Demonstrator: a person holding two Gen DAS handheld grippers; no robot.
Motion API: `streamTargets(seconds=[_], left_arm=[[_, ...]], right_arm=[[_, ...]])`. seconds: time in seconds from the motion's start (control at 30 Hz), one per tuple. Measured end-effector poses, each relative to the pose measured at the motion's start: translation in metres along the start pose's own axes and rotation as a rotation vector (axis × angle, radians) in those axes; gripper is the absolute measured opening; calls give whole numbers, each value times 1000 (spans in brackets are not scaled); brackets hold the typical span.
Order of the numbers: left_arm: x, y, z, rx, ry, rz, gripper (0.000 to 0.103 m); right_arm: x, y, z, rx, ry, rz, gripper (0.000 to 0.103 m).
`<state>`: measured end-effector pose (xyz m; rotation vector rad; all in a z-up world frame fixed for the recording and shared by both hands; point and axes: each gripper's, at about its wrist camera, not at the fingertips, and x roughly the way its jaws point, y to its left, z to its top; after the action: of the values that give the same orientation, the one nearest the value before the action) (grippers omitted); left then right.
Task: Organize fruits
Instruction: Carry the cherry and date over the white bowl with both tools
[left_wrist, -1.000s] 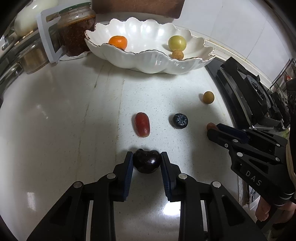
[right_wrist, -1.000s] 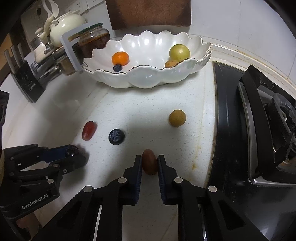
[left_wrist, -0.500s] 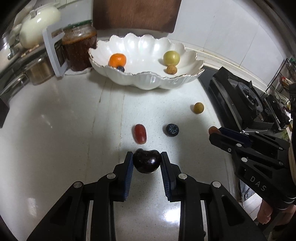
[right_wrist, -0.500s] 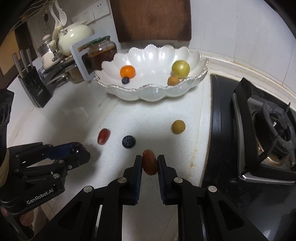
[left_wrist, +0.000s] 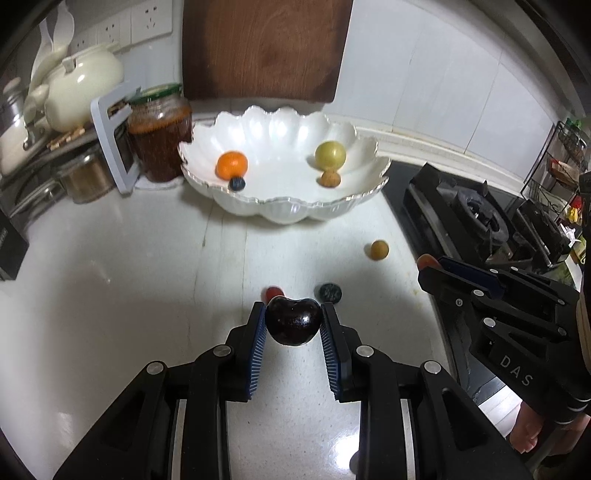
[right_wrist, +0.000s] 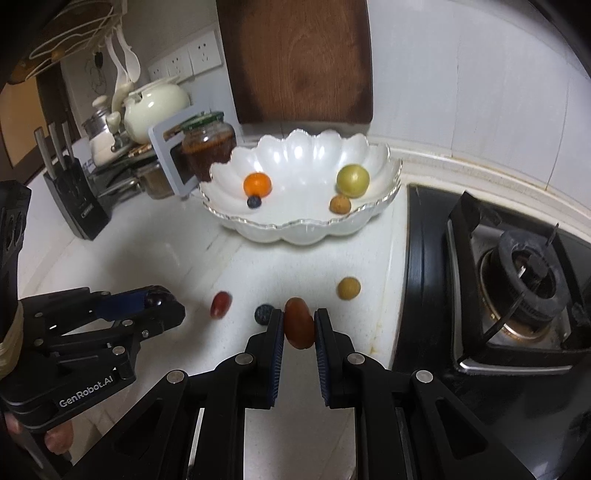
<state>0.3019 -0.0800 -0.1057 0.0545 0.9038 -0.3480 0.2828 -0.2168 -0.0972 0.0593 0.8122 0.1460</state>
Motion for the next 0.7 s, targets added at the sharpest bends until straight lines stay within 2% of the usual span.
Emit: streamTargets(seconds=[0.7], left_arm=[[-45, -5, 55, 66, -205, 18, 29]], right_arm=[[-37, 1, 47, 2, -177, -38, 18]])
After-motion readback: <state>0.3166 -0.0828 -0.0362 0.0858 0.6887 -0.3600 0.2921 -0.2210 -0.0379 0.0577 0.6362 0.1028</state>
